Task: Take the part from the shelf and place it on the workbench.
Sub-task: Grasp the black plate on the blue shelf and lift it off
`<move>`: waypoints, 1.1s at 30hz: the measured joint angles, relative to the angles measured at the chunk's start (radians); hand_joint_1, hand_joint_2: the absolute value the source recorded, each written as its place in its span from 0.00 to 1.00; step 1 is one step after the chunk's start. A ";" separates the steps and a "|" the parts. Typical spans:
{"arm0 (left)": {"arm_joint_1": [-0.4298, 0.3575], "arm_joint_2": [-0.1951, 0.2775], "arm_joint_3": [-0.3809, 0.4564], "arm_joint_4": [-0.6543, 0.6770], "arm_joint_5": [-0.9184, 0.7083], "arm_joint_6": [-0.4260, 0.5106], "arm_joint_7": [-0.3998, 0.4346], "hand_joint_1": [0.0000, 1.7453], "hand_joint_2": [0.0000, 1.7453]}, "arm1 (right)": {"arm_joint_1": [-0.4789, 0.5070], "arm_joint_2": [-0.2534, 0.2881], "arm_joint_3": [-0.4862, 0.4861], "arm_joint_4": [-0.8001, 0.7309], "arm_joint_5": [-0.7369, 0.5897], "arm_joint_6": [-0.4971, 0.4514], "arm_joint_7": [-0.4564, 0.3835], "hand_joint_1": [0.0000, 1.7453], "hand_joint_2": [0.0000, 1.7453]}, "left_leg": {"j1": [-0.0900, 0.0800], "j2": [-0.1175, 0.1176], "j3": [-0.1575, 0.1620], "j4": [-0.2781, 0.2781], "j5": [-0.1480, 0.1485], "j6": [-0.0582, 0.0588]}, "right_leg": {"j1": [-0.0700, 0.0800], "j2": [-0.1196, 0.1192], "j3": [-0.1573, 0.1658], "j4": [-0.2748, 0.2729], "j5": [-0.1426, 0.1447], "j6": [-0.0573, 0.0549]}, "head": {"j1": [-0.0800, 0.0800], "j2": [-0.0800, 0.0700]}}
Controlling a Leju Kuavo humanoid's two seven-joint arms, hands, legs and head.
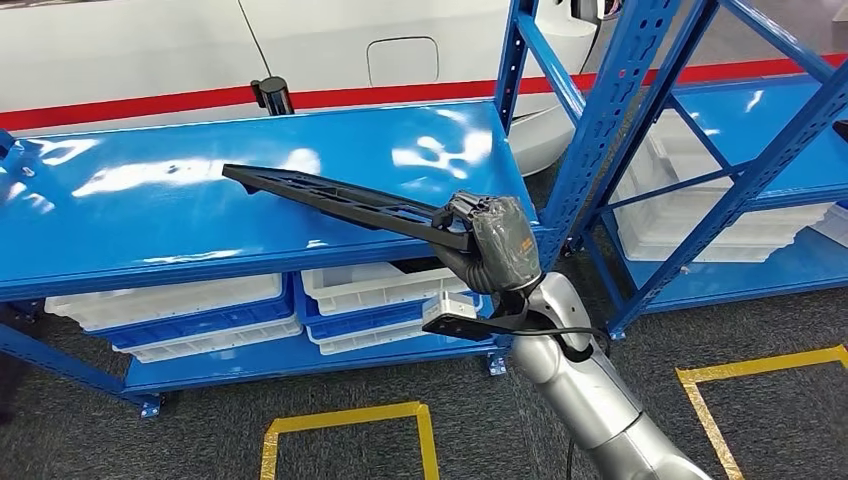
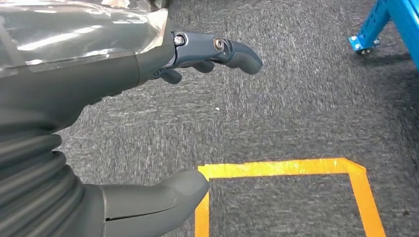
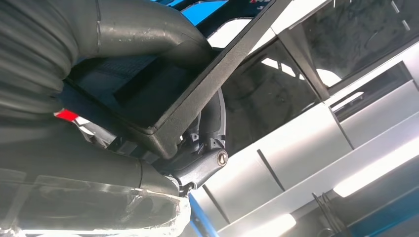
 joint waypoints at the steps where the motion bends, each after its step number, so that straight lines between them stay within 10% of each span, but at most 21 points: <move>1: 0.000 0.000 0.000 0.000 0.001 0.000 -0.003 0.00 1.00 | -0.001 -0.007 0.000 -0.004 -0.004 0.000 -0.002 1.00 1.00 | 0.002 0.002 -0.001 -0.009 0.009 0.007 | 0.001 0.000 -0.016 0.031 -0.019 -0.001 | 0.001 0.000; 6: 0.002 0.000 0.000 0.000 0.003 -0.001 -0.006 0.00 1.00 | 0.008 -0.034 0.000 -0.008 -0.018 0.004 -0.010 1.00 1.00 | 0.002 0.004 -0.024 -0.012 0.030 0.013 | -0.010 0.001 -0.109 0.270 -0.126 0.005 | 0.004 0.000; 9: 0.002 0.001 0.000 0.000 0.009 -0.001 -0.006 0.00 1.00 | 0.006 -0.041 -0.003 -0.014 -0.036 0.015 -0.016 1.00 1.00 | 0.001 0.003 -0.036 0.004 0.031 0.004 | -0.017 -0.001 0.002 0.087 -0.067 0.031 | 0.004 0.000; 11: 0.002 0.002 0.001 0.000 0.013 -0.001 -0.007 0.00 1.00 | 0.003 -0.044 -0.005 -0.020 -0.049 0.022 -0.018 1.00 1.00 | -0.003 0.003 -0.046 0.016 0.030 -0.007 | -0.015 0.000 0.048 -0.001 -0.045 0.025 | 0.004 0.000; 15: 0.006 0.005 0.001 0.000 0.015 -0.001 -0.010 0.00 1.00 | 0.001 -0.047 -0.014 -0.026 -0.084 0.041 -0.026 1.00 1.00 | 0.001 0.001 -0.060 0.031 0.023 -0.031 | -0.018 0.002 0.045 -0.009 -0.030 -0.003 | 0.003 0.000; 21: 0.010 0.007 0.002 0.000 0.015 -0.001 -0.010 0.00 1.00 | 0.006 -0.048 -0.031 -0.036 -0.196 0.115 -0.064 1.00 1.00 | 0.014 -0.002 -0.164 0.297 -0.126 -0.054 | -0.018 0.000 0.022 -0.010 -0.012 -0.025 | 0.002 0.000; 26: 0.010 0.011 0.002 0.000 0.014 -0.002 -0.010 0.00 1.00 | 0.010 -0.051 -0.052 -0.046 -0.236 0.134 -0.082 1.00 1.00 | 0.010 -0.006 -0.008 0.040 -0.024 -0.034 | -0.012 0.001 0.017 -0.008 -0.003 -0.012 | 0.002 0.000; 30: 0.014 0.011 0.003 0.000 0.015 -0.002 -0.012 0.00 1.00 | 0.020 -0.053 -0.065 -0.055 -0.243 0.135 -0.087 1.00 1.00 | 0.004 -0.005 -0.004 0.008 -0.007 -0.010 | -0.010 0.000 0.005 -0.007 0.002 0.009 | 0.003 0.000; 33: 0.014 0.010 0.003 0.000 0.015 -0.003 -0.014 0.00 1.00 | 0.027 -0.058 -0.075 -0.062 -0.256 0.142 -0.091 1.00 1.00 | 0.006 0.001 -0.008 -0.009 0.013 0.009 | -0.009 0.000 -0.054 0.116 -0.068 0.002 | 0.007 0.000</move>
